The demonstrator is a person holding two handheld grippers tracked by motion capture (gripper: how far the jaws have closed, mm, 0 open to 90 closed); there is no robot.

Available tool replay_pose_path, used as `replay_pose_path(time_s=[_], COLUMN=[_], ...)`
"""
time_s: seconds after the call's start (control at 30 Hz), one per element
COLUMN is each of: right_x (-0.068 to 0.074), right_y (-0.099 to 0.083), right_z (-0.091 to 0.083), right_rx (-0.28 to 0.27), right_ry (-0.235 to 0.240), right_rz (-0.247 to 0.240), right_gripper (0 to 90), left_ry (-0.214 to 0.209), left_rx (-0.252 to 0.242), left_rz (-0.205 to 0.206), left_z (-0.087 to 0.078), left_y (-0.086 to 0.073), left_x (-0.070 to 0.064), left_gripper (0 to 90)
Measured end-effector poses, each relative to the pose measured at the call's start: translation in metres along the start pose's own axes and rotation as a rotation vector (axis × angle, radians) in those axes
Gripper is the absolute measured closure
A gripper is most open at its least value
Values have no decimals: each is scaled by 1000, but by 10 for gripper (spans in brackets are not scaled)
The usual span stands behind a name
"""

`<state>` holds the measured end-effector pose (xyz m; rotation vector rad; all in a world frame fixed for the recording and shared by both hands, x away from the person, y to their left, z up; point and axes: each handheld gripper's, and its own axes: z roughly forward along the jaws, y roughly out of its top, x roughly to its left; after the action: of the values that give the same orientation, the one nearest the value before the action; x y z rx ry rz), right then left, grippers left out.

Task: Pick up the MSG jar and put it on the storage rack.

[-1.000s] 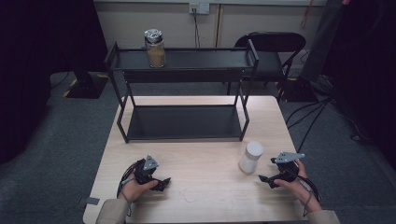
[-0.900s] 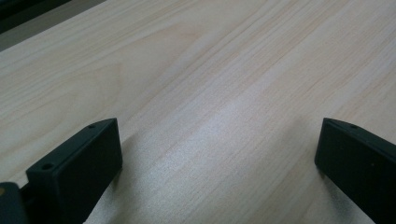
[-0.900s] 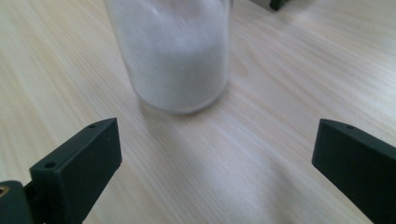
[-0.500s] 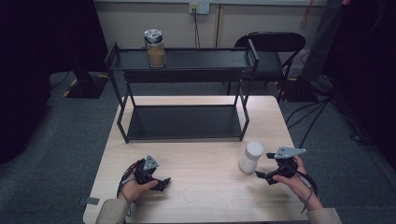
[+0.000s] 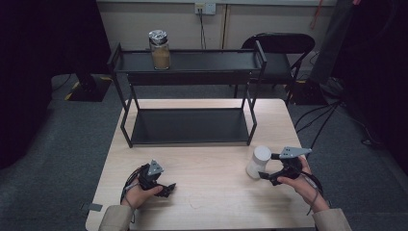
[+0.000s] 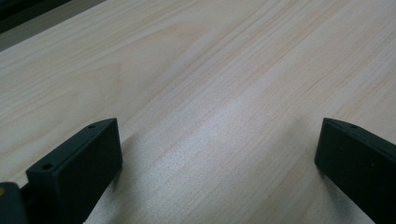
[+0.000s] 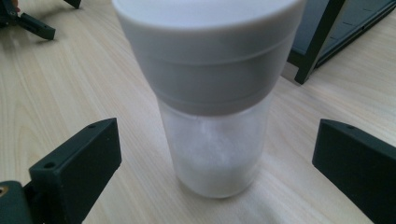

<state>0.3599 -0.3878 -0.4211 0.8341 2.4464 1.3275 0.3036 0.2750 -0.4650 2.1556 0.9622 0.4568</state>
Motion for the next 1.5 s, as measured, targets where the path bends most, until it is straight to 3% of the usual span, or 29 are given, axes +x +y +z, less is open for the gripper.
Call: replay_pose_path(time_s=[0.5,0.97,1.37,1.5], right_x=[-7,-16,-16,-11], right_y=[6,-1,-1,0], right_z=[14,21,22,22], right_rx=[-26,-60,-74,-75], right_ry=[15,59,61,41], right_rz=[25,-25,-61,-79], right_gripper=[37,277,320,329], left_ry=[0,0,0,0], left_rx=[-5,-1,-6,-7], left_rz=[-7,-1,-9,-9], left_z=[0,0,0,0], left_y=[-1,0,-1,-1], left_x=[0,0,-1,-1], left_gripper=[0,0,0,0])
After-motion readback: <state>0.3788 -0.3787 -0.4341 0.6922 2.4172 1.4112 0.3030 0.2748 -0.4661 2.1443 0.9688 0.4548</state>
